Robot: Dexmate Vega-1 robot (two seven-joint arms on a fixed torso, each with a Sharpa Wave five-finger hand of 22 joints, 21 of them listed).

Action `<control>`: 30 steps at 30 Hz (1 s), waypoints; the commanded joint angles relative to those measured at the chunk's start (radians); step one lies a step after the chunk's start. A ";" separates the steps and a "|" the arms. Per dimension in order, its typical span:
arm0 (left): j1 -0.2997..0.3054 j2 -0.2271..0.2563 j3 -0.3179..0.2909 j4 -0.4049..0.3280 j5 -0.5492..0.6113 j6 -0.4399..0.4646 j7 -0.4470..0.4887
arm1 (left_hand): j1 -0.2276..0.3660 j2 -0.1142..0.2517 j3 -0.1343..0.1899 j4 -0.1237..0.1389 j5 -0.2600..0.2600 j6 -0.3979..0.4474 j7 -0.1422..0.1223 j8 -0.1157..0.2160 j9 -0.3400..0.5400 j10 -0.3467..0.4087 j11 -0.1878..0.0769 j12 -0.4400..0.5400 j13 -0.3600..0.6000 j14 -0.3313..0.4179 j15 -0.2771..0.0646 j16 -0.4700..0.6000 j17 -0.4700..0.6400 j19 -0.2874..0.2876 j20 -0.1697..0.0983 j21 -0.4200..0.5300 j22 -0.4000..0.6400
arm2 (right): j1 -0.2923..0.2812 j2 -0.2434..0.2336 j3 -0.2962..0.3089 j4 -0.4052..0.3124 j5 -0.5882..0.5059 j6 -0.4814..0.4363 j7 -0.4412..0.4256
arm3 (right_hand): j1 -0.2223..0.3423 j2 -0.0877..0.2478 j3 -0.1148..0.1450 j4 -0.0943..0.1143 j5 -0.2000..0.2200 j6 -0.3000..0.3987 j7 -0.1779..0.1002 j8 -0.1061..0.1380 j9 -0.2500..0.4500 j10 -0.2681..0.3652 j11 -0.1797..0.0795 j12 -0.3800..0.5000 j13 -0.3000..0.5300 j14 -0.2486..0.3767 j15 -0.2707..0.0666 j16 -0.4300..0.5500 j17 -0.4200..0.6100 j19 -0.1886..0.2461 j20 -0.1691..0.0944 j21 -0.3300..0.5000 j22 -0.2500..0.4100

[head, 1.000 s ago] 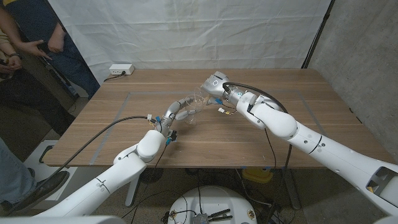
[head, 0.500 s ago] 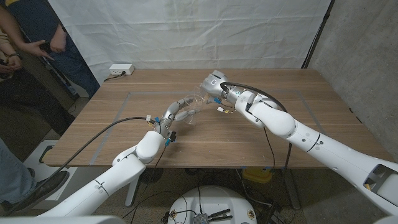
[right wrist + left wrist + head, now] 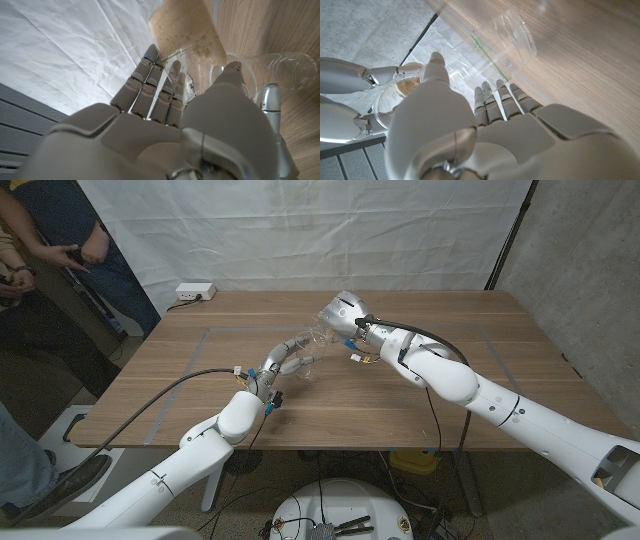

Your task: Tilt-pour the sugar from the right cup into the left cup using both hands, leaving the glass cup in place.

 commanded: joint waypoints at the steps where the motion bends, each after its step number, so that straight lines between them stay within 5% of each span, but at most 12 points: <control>1: 0.016 0.006 -0.011 -0.017 0.004 -0.005 0.009 | 0.005 0.004 0.000 0.004 -0.004 0.006 -0.001 0.004 0.005 0.004 -0.007 -0.006 0.004 0.005 -0.031 -0.004 0.002 -0.001 -0.002 -0.003 0.004 | 0.024 0.004 -0.022 0.016 -0.051 0.044 0.039 | 0.006 0.018 -0.001 -0.001 0.006 0.004 -0.013 0.002 0.001 0.007 -0.004 -0.004 0.005 0.003 -0.128 0.001 0.005 -0.005 -0.125 0.002 0.003; 12: 0.022 0.011 -0.015 -0.030 0.010 0.002 0.010 | 0.005 0.004 -0.001 0.005 -0.006 0.006 -0.002 0.003 0.005 0.006 -0.005 -0.006 0.004 0.005 -0.031 -0.003 0.002 -0.001 -0.002 -0.003 0.004 | 0.064 -0.005 -0.047 -0.004 -0.087 0.110 0.072 | 0.006 0.018 -0.001 0.001 0.007 0.009 -0.016 0.003 0.001 0.012 -0.008 -0.004 0.006 0.003 -0.127 0.002 0.006 -0.009 -0.123 0.002 0.004; 30: 0.004 -0.016 -0.004 -0.007 0.031 0.003 0.032 | 0.008 0.008 0.000 0.005 -0.008 0.008 -0.006 0.002 0.005 0.008 -0.015 -0.006 0.004 0.006 -0.039 -0.003 0.002 0.002 0.001 -0.002 0.004 | 0.050 0.012 -0.030 -0.042 -0.096 0.084 0.035 | 0.005 0.018 0.000 0.003 0.008 0.011 -0.016 0.002 0.001 0.015 -0.009 -0.004 0.006 0.001 -0.126 0.001 0.008 -0.013 -0.122 0.003 0.005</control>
